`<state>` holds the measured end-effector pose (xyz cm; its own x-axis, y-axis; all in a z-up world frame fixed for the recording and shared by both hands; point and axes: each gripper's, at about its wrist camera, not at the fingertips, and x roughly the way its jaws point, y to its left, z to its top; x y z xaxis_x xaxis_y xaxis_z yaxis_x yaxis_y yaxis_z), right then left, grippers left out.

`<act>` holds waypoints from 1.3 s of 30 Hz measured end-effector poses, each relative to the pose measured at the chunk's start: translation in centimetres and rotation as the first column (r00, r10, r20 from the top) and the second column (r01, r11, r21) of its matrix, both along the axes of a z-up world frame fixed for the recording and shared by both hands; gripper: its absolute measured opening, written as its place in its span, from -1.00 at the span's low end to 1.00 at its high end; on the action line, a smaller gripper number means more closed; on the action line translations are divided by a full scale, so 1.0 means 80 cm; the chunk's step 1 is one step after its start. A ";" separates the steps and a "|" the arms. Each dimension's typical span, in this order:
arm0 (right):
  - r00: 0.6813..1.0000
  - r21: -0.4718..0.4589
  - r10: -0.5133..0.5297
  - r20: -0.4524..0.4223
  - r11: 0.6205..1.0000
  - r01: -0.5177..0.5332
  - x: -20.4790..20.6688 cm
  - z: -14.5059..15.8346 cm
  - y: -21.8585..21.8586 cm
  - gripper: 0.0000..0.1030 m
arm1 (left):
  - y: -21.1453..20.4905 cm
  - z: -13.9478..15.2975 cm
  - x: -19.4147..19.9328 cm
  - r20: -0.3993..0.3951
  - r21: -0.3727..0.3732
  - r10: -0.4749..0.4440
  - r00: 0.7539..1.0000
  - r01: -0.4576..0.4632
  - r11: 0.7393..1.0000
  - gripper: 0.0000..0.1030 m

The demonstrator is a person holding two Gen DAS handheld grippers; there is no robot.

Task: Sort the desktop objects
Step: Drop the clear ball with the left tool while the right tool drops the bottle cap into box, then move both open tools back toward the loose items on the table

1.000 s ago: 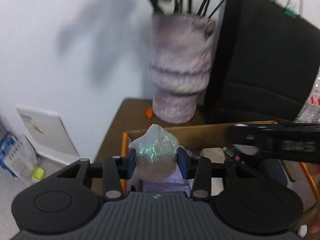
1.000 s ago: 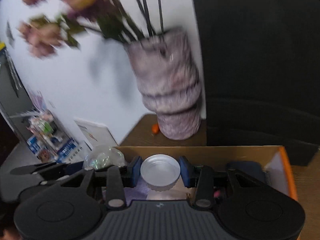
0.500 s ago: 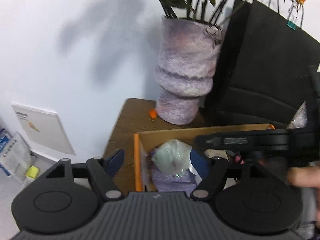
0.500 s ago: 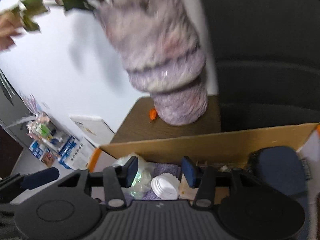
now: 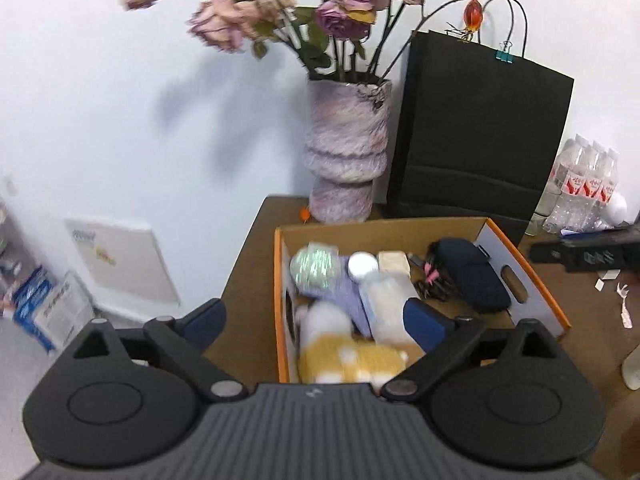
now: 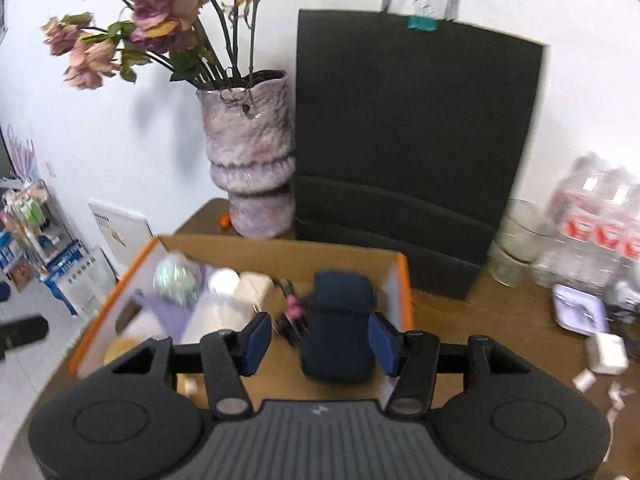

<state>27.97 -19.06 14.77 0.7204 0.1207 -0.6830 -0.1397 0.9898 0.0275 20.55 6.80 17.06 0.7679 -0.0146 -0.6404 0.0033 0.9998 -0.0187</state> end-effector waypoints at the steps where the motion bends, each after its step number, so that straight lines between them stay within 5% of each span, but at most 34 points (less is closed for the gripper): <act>1: 1.000 -0.004 -0.001 0.007 1.000 0.001 -0.019 0.003 -0.005 0.16 | -0.002 0.000 -0.010 -0.004 -0.001 0.016 1.000 -0.016 1.000 0.93; 4: 0.999 0.009 0.004 0.041 1.000 -0.004 -0.075 0.010 -0.018 0.44 | -0.013 0.003 -0.050 0.055 0.038 0.066 0.996 -0.068 0.997 0.98; 9: 0.993 0.037 0.020 0.112 0.999 -0.024 -0.169 -0.011 -0.023 0.55 | -0.045 -0.018 -0.146 0.184 0.015 0.039 0.982 -0.043 0.999 1.00; 17: 0.995 0.034 0.032 0.089 0.999 -0.036 -0.291 -0.103 -0.013 0.65 | -0.087 -0.110 -0.264 0.223 0.038 -0.017 0.975 0.008 0.999 1.00; 22: 0.997 0.071 0.014 0.077 0.997 -0.019 -0.348 -0.148 -0.006 0.65 | -0.098 -0.162 -0.320 0.181 0.071 -0.069 0.981 0.057 0.996 1.00; 29: 0.993 -0.035 0.037 0.110 0.999 -0.034 -0.402 -0.180 0.003 0.65 | -0.085 -0.187 -0.349 0.122 0.011 -0.014 0.992 0.013 1.000 1.00; 39: 0.995 -0.003 0.014 0.095 1.000 -0.014 -0.409 -0.188 -0.004 0.66 | -0.087 -0.197 -0.337 0.090 0.032 0.011 0.996 -0.014 0.999 1.00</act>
